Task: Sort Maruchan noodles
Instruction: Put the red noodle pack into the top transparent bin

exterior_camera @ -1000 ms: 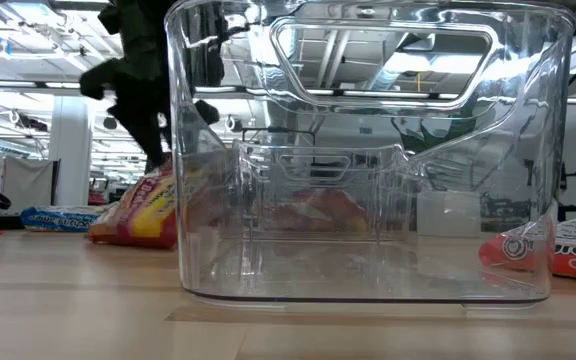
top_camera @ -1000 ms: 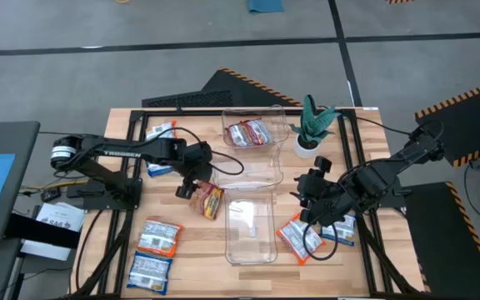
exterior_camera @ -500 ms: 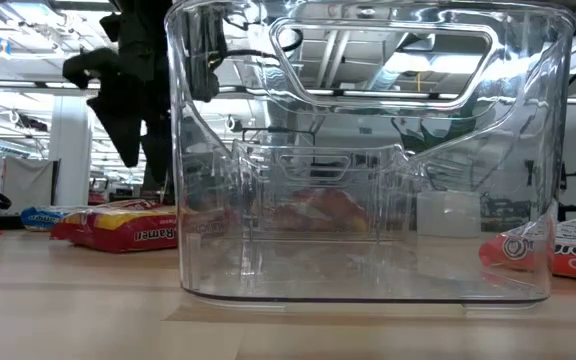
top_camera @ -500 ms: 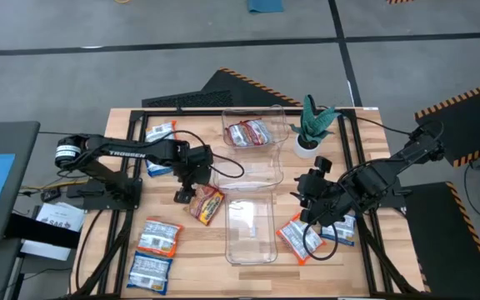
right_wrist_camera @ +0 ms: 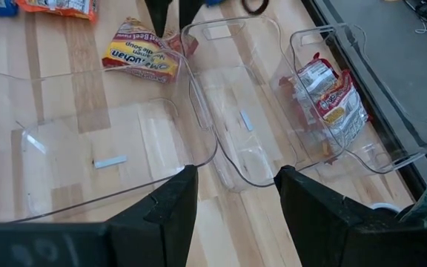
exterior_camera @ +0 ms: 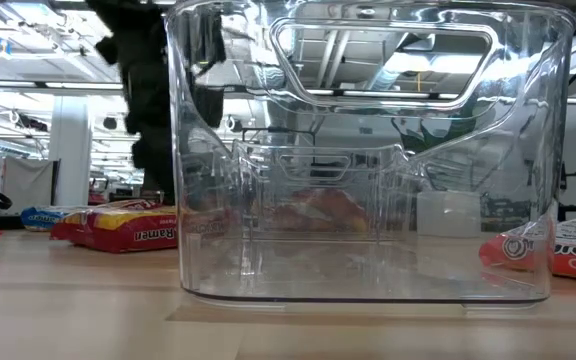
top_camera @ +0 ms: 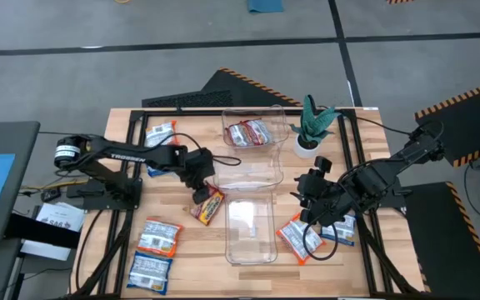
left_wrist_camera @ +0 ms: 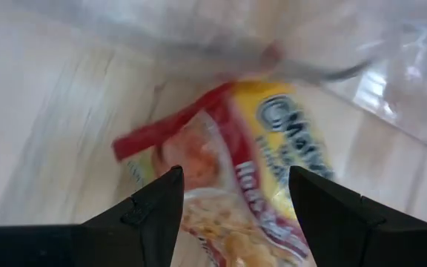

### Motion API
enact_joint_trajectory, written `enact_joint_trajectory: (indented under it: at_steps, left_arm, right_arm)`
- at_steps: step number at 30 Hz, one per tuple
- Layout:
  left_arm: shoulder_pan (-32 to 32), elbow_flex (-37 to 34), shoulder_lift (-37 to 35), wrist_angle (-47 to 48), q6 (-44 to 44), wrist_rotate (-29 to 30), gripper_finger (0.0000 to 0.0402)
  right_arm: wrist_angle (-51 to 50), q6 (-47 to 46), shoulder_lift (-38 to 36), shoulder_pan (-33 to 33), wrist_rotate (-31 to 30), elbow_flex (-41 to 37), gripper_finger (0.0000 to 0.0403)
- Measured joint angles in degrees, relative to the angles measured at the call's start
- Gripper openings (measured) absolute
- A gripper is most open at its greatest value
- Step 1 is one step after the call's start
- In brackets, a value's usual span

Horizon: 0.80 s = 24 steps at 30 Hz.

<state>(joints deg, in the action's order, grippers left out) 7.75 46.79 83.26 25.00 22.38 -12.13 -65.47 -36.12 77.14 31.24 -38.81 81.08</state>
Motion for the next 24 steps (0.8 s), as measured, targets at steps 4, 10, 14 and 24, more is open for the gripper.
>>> enact_joint_trajectory:
  at_steps: [4,10,14,24]
  left_arm:
    - [0.98,-4.02,0.02,-4.24,3.82,2.71,0.0226]
    - [2.91,-4.23,0.02,-5.45,3.10,8.92,0.0226]
    - [3.41,-4.23,0.02,-5.16,2.94,10.78,0.0226]
    - [3.02,-4.23,0.07,-4.62,4.30,10.86,0.0226]
  right_arm:
    - [-0.01,0.02,0.00,0.00,-0.01,0.00,0.0211]
    - [0.84,0.04,0.00,0.00,0.00,0.00,0.0211]
    - [1.29,0.09,0.00,0.00,0.00,0.00,0.0211]
    - [1.29,0.09,0.00,-0.26,-0.02,0.00,0.0211]
